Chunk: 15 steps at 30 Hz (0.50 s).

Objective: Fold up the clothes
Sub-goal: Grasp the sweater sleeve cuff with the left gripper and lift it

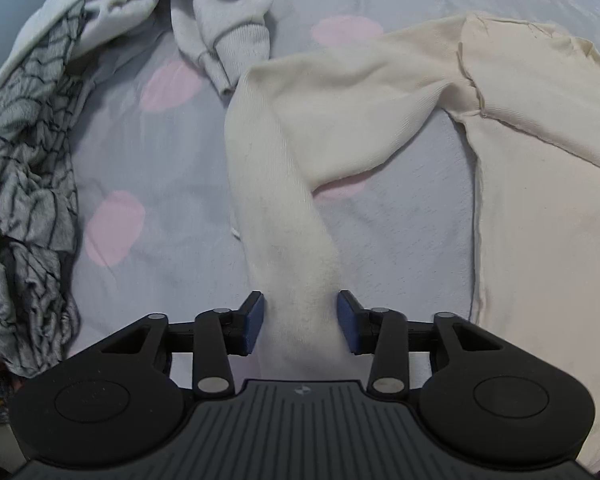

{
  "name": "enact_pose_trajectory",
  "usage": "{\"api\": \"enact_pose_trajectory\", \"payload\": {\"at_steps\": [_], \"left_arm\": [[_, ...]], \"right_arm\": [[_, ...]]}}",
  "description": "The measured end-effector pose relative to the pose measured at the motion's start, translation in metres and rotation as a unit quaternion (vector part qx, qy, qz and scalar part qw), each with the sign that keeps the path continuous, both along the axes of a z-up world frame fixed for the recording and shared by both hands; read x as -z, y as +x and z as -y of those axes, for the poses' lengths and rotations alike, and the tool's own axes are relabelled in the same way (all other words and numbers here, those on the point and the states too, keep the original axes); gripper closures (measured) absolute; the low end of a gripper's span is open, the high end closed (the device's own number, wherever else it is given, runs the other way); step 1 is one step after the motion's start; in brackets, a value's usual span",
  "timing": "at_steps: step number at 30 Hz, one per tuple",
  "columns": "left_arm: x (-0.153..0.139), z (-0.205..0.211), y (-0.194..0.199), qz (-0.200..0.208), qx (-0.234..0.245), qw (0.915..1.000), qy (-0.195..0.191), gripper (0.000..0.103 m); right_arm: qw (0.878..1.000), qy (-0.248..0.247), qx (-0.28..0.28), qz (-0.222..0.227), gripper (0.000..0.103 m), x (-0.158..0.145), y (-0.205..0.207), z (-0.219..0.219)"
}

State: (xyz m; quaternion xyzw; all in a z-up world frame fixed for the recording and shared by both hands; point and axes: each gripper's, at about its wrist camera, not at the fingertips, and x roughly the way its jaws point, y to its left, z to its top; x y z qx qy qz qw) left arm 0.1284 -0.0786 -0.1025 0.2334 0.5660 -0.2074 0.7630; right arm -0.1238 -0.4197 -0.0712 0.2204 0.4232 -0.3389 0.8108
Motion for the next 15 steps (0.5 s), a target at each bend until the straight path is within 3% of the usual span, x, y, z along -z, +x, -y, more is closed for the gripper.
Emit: {"api": "enact_pose_trajectory", "payload": {"at_steps": [1,3,7,12,15], "left_arm": [[0.0,-0.002,0.002,-0.003,-0.006,1.0,-0.006,0.095],[-0.008,-0.008,0.006,-0.002,-0.025,0.9993,-0.026,0.099],[-0.052,-0.011,0.007,0.046,-0.03,0.9949,-0.084,0.099],[-0.131,0.0,0.001,0.109,-0.007,0.9747,-0.195,0.099],[-0.169,0.025,-0.003,0.131,0.029,0.9623,-0.237,0.099]], "right_arm": [[1.0,0.0,0.0,0.0,0.062,-0.001,-0.002,-0.001],[1.0,-0.001,0.001,-0.01,0.062,-0.002,-0.006,-0.004],[0.998,-0.017,-0.003,-0.054,0.062,0.002,-0.01,-0.01],[0.996,-0.028,-0.004,-0.085,0.063,0.009,-0.011,-0.011],[0.996,-0.028,0.002,-0.083,0.063,0.007,-0.01,-0.01]]}}
